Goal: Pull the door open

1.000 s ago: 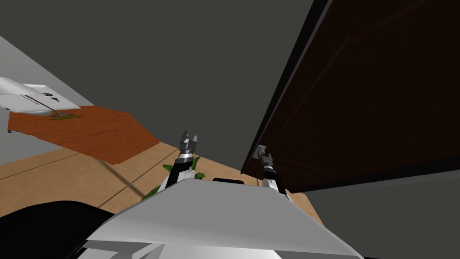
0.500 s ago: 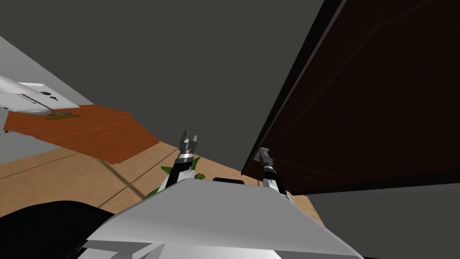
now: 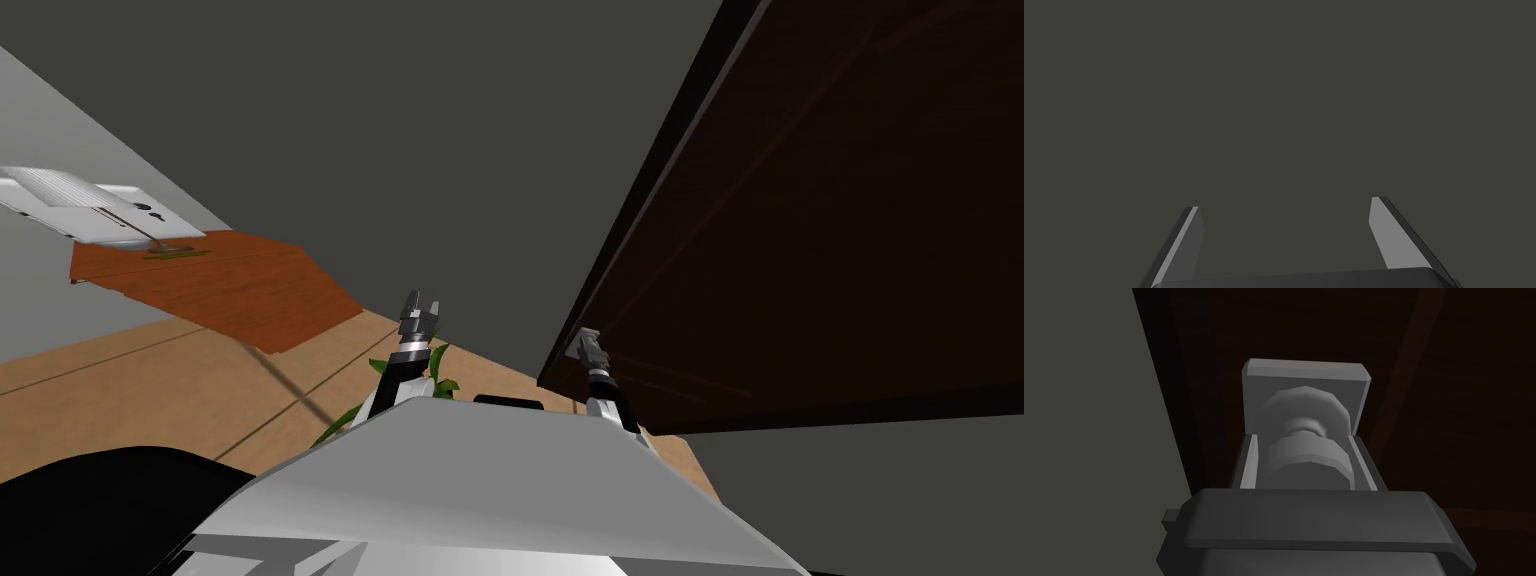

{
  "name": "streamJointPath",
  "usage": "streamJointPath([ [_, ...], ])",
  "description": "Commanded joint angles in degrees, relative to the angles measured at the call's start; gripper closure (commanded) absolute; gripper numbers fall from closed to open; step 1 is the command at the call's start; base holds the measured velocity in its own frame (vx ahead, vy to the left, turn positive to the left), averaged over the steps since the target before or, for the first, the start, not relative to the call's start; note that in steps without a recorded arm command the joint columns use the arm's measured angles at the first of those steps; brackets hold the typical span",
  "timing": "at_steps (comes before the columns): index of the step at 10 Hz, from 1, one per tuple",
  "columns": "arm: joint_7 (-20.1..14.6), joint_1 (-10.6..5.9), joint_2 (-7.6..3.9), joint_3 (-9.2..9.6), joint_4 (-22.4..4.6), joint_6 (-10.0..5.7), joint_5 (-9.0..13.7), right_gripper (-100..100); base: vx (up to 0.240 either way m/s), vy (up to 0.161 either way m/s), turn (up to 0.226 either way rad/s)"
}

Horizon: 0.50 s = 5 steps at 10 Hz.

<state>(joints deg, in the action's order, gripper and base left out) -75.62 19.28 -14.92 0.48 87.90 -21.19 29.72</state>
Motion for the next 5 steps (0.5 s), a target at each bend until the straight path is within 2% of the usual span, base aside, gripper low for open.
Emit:
streamJointPath([
  [1,-0.9,0.51,-0.81,0.27,-0.1,-0.18,0.2,100,-0.191,-0.042,0.135],
  [5,-4.2,1.36,-4.34,0.92,-0.6,-1.54,0.9,100,-0.21,-0.013,0.176],
])
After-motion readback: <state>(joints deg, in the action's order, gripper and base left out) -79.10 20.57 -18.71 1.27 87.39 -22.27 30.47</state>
